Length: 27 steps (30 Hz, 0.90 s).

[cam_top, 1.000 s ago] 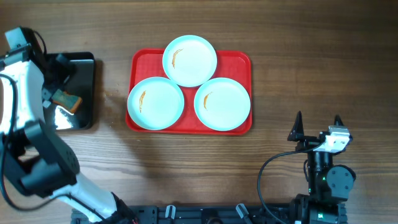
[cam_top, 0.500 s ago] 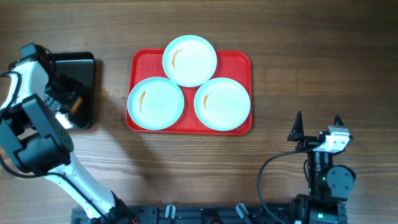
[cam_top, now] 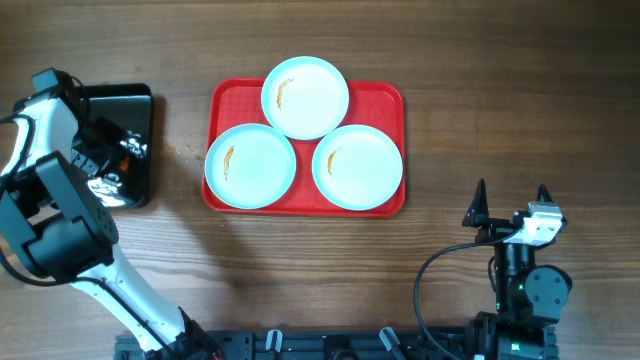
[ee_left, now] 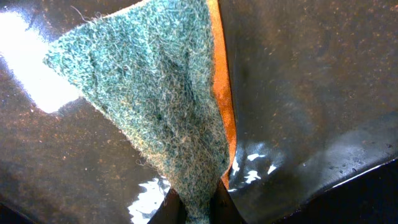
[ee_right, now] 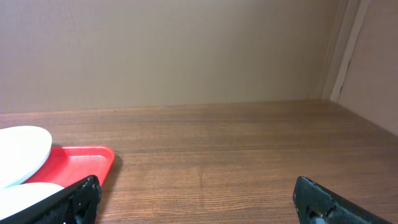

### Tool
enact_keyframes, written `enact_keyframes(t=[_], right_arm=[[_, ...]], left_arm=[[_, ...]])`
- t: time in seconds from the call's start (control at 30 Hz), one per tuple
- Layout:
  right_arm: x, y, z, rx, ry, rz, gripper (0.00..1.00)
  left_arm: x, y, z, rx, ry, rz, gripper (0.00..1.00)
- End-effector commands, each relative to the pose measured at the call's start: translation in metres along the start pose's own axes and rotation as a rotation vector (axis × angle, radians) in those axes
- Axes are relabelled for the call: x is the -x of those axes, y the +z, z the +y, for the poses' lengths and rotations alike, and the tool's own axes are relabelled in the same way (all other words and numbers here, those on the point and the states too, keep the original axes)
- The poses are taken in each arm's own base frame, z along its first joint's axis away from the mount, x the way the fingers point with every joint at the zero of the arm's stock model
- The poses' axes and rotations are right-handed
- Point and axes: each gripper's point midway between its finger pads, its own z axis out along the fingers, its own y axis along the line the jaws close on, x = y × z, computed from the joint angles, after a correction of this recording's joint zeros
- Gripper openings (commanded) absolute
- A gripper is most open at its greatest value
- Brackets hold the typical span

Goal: Clean dirty plates on tray and stack at the side
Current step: 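Lower the left gripper and grasp the green-orange sponge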

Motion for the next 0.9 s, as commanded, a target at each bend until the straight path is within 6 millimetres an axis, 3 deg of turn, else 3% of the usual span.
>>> enact_keyframes(t=[0.0, 0.03, 0.07, 0.33, 0.5, 0.87], right_arm=[[0.001, 0.000, -0.004, -0.020, -0.018, -0.004, 1.00], [0.001, 0.000, -0.004, -0.020, -0.017, -0.004, 1.00], [0.001, 0.000, -0.004, -0.020, -0.017, -0.004, 1.00], [0.001, 0.000, -0.004, -0.020, -0.017, -0.004, 1.00], [0.001, 0.000, -0.004, -0.020, -0.017, -0.004, 1.00], [0.001, 0.000, -0.004, -0.020, -0.017, -0.004, 1.00]], left_arm=[[0.005, 0.001, -0.002, -0.012, -0.007, -0.006, 0.05], [0.006, 0.001, -0.003, -0.015, -0.007, -0.010, 0.28], [0.008, 0.001, -0.004, -0.021, -0.007, -0.020, 1.00], [0.036, -0.002, -0.020, -0.086, -0.004, -0.135, 1.00], [0.059, -0.005, -0.017, -0.052, -0.014, -0.241, 1.00], [0.066, 0.000, -0.013, -0.021, -0.010, -0.273, 0.99]])
